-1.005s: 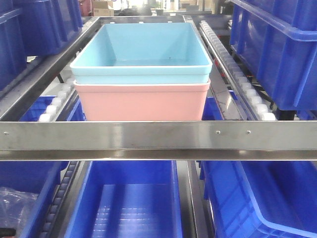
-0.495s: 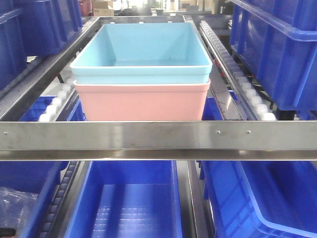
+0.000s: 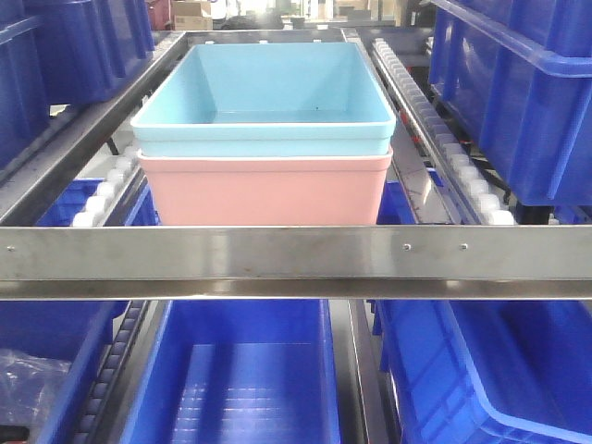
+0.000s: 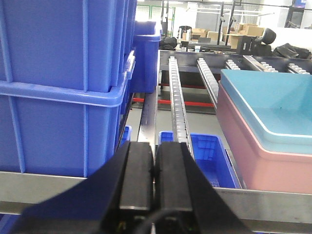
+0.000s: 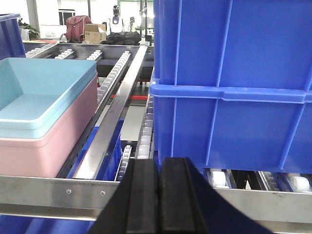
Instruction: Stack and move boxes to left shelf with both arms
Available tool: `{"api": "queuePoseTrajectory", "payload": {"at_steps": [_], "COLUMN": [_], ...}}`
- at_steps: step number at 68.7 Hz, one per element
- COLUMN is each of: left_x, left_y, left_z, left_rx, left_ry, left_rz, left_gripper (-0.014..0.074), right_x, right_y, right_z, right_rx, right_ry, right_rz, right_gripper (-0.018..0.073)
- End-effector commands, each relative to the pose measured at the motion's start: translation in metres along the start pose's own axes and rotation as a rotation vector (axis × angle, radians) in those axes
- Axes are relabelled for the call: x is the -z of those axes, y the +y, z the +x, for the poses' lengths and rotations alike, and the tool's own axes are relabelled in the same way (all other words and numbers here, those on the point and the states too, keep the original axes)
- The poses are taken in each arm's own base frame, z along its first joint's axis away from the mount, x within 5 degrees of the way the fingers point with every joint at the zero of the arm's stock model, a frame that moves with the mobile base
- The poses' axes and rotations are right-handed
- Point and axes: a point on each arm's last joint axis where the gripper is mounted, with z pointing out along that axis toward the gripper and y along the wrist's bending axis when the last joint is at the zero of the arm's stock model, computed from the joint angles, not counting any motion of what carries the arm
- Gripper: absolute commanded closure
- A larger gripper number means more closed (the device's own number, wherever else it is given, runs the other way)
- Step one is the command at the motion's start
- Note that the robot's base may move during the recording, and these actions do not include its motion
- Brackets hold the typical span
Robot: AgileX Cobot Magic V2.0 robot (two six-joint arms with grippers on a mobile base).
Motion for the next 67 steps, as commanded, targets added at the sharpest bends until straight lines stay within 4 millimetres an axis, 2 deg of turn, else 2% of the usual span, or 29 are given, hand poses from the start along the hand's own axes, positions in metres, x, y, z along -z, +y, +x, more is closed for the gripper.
{"api": "queuePoseTrajectory", "payload": {"at_steps": [1, 21, 37, 67], "left_x": [0.0014, 0.0014, 0.0016, 0.0015], "left_y": [-0.0001, -0.0006, -0.0048, -0.0042], "left_z": [0.0025, 0.0024, 0.0027, 0.0027], "left_rx": [0.022, 0.013, 0.027, 0.012], "left_ry": [-0.059, -0.061, -0.055, -0.056], "left_rz": [0.009, 0.016, 0.092, 0.08], "left_gripper": [0.0599, 0.0599, 0.0599, 0.0599], "right_x": [0.0025, 0.0025, 0.0025, 0.0025], "right_y": [0.0007, 0.0007, 0.0007, 0.0007], "right_z": [-0.0156, -0.0156, -0.0156, -0.0156], "right_rx": [0.006, 0.006, 0.006, 0.006], "right_ry": [-0.128, -0.128, -0.128, -0.128], "right_rz": [-0.004, -0.004, -0.004, -0.004], "right_gripper": [0.0504, 0.0504, 0.0504, 0.0504]}}
